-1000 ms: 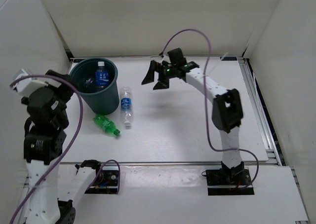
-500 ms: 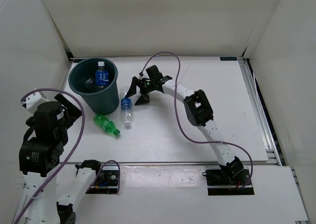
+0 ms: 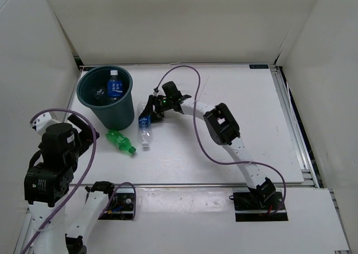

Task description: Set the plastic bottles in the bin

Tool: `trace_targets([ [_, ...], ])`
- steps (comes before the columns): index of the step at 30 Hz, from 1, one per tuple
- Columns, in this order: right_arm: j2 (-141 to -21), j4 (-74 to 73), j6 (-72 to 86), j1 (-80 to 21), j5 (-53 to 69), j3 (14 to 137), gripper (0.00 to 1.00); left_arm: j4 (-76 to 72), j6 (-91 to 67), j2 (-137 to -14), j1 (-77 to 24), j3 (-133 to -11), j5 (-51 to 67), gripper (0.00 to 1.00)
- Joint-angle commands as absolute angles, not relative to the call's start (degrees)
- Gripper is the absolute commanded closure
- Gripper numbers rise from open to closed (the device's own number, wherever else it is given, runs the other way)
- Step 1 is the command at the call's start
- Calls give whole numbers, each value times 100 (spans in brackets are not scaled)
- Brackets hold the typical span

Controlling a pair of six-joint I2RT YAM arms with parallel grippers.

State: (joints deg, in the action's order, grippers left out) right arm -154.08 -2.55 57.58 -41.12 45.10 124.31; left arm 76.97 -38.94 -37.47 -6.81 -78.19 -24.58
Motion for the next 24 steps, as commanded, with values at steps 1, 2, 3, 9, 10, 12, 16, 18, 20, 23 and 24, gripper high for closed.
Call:
trace_targets([
  [1, -14481, -396, 5450, -3947, 4351, 11177, 64, 8183, -4261, -3639, -659, -7647, -2338, 0],
  [2, -14206, -396, 5354, -3946, 4351, 10875, 65, 8183, -4402, -3569, -659, -7507, -2338, 0],
  [3, -13925, -396, 5239, -3894, 4290, 10602, 68, 8183, -4717, -3516, -659, -7410, -2286, 0],
  [9, -11133, -870, 4764, -3894, 3553, 9125, 78, 8078, -5835, -3129, -659, -6698, -2461, 0],
  [10, -10831, -870, 4764, -3894, 3333, 9001, 80, 7877, -5836, -3051, -659, -6645, -2461, 0],
  [12, -10243, -870, 4650, -3894, 2659, 9121, 84, 7813, -5897, -3050, -659, -6478, -2329, 0],
  [16, -10668, -1396, 3948, -4016, 2084, 11292, 85, 7875, -5889, -3198, -659, -6398, -2093, 0],
  [18, -11449, -1573, 3605, -4200, 1881, 12466, 85, 7928, -5740, -3357, -659, -6398, -1890, 0],
  [20, -12290, -1557, 3192, -4288, 1671, 13988, 85, 7980, -5389, -3506, -659, -6564, -1654, 0],
  [23, -12735, -961, 2570, -4499, 1170, 14405, 85, 8112, -5038, -3612, -659, -6696, -1539, 0],
  [24, -12735, -349, 2366, -4639, 1030, 14049, 85, 8191, -4975, -3691, -659, -6749, -1477, 0],
])
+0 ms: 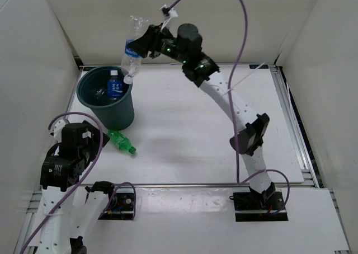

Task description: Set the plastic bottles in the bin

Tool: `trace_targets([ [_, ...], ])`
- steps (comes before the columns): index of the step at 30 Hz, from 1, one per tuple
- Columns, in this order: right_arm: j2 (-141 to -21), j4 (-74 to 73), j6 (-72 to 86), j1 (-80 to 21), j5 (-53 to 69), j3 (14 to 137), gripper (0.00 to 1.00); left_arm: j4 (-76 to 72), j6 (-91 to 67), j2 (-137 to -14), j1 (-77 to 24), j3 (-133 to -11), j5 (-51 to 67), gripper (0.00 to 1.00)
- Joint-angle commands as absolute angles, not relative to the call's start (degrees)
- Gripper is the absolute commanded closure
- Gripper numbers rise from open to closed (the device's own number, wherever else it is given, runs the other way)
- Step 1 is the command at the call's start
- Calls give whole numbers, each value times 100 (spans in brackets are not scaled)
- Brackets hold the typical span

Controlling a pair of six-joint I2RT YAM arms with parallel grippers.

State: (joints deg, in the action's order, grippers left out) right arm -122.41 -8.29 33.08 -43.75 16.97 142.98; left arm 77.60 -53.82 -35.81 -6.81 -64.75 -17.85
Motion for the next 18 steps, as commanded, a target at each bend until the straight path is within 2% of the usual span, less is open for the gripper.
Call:
trace_targets([
  [1, -12735, -47, 2147, -4702, 880, 13888, 85, 8191, -4792, -3691, -659, -6750, -1416, 0],
  [6, -13613, 964, 996, -5044, 572, 14519, 85, 8191, -4658, -3691, -659, -6750, -924, 0],
  [12, -13860, 1424, 712, -5255, 510, 14318, 83, 8191, -4553, -3691, -659, -6521, -738, 0],
  [13, -13860, 1354, 651, -5256, 510, 14256, 79, 8191, -4553, -3691, -659, -6461, -738, 0],
  [14, -13860, 1293, 650, -5256, 571, 14204, 37, 8191, -4553, -3691, -659, -6460, -738, 0],
  [15, -13799, 1118, 589, -5256, 571, 14203, 3, 8191, -4553, -3691, -659, -6460, -738, 0],
  [16, -13616, 664, 537, -5317, 484, 14203, 0, 8191, -4631, -3691, -659, -6408, -738, 0],
  [18, -13204, 362, 274, -5414, -25, 13889, 0, 8191, -4859, -3691, -659, -6407, -738, 0],
])
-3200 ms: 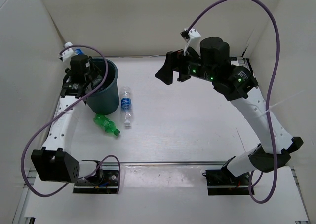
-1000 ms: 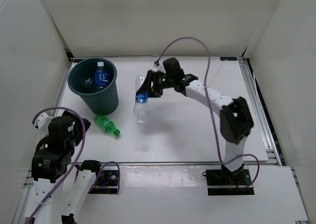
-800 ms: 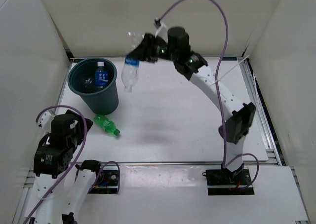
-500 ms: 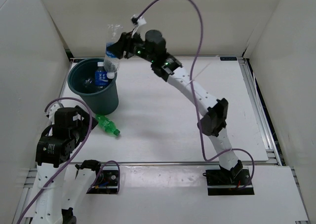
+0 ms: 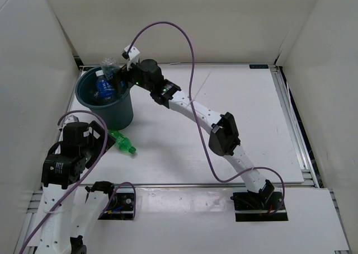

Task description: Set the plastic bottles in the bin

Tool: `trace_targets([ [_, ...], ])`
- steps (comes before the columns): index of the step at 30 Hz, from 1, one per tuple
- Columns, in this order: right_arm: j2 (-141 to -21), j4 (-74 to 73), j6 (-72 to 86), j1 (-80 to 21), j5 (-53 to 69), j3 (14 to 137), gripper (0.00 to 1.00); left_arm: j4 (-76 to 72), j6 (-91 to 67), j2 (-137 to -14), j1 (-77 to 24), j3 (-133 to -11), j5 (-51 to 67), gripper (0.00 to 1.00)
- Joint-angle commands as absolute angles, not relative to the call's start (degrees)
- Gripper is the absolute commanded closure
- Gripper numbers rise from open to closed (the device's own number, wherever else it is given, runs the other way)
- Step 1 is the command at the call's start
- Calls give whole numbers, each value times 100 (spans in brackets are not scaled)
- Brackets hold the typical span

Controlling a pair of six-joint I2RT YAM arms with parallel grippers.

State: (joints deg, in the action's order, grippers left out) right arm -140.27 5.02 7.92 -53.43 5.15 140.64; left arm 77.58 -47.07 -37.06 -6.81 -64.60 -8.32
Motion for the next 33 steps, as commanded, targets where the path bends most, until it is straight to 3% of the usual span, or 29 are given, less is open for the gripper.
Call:
trace_targets([
  [1, -12662, 152, 272, -5492, -148, 13652, 0, 8122, -4947, -3691, -659, -6329, -738, 0],
  [5, -11367, -646, 641, -5546, -878, 12676, 0, 7569, -5694, -3630, -659, -5646, -738, 0],
  [14, -9178, -2853, 1055, -5800, -1081, 12112, 0, 4889, -6302, -3683, -659, -3947, -1466, 0],
  [19, -8509, -3691, 1274, -5862, -976, 11752, 0, 3641, -6057, -4595, -659, -3631, -1521, 0],
  [31, -7717, -4342, 1346, -5810, -1169, 11399, 0, 2998, -5941, -6599, -606, -3569, -1608, 0],
  [33, -7717, -4342, 1231, -5810, -1370, 11399, 0, 2997, -5889, -6749, -606, -3420, -1547, 6],
])
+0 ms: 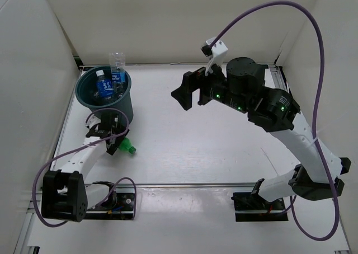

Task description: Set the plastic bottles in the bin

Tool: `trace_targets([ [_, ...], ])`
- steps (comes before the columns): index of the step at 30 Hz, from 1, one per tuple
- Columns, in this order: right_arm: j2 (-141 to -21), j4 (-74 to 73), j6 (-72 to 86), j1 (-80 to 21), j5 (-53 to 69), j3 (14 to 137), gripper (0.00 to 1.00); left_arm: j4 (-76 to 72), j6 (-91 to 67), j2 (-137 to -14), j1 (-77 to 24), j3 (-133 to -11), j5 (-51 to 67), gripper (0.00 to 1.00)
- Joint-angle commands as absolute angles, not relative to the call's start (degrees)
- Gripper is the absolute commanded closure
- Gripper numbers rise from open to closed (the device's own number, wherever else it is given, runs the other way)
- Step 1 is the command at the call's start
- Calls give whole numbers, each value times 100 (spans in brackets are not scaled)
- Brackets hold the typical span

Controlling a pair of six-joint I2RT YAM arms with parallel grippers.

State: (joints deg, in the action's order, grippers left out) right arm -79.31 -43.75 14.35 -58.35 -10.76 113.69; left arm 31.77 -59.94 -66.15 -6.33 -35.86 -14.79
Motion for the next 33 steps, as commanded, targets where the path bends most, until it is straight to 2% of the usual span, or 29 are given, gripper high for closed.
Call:
trace_targets([
  [1, -7769, -4342, 1178, -5810, -1449, 11460, 0, 2997, -5889, -6820, -606, -3288, -1495, 10],
  [2, -7770, -4342, 1126, -5810, -1502, 11461, 0, 2997, -5889, -6899, -606, -3209, -1494, 15],
  [3, -7770, -4342, 1064, -5757, -1555, 11461, 0, 2997, -5993, -6899, -606, -3121, -1494, 25],
  [4, -7770, -4342, 1063, -5757, -1608, 11461, 0, 2997, -5994, -6899, -554, -3042, -1442, 31],
  [7, -7770, -4342, 1011, -5634, -1608, 11409, 0, 2997, -6056, -6418, -554, -2821, -1179, 41],
  [12, -7717, -4342, 1063, -5449, -1556, 11171, 0, 4154, -6625, -4626, -677, -3040, -800, 42],
  [14, -7717, -4342, 1063, -5388, -1556, 11109, 0, 5340, -6924, -4142, -677, -3373, -800, 42],
  [17, -7717, -4342, 1063, -5326, -1556, 11039, 0, 6499, -7303, -3280, -738, -4357, -800, 44],
  [19, -7664, -4342, 1063, -5257, -1503, 10969, 0, 6723, -7199, -2962, -738, -5218, -1115, 45],
  [24, -7664, -4342, 1116, -5203, -1178, 10916, 0, 5900, -5382, -4012, -738, -6966, -2886, 45],
  [28, -7717, -4395, 1169, -5203, -985, 11065, 0, 4187, -4123, -5165, -738, -7373, -3926, 45],
  [30, -7778, -4395, 1169, -5203, -923, 11152, 0, 4052, -3876, -5649, -738, -7531, -4740, 45],
  [33, -7778, -4395, 1274, -5203, -739, 11153, 0, 3823, -3920, -6441, -738, -7655, -5245, 44],
])
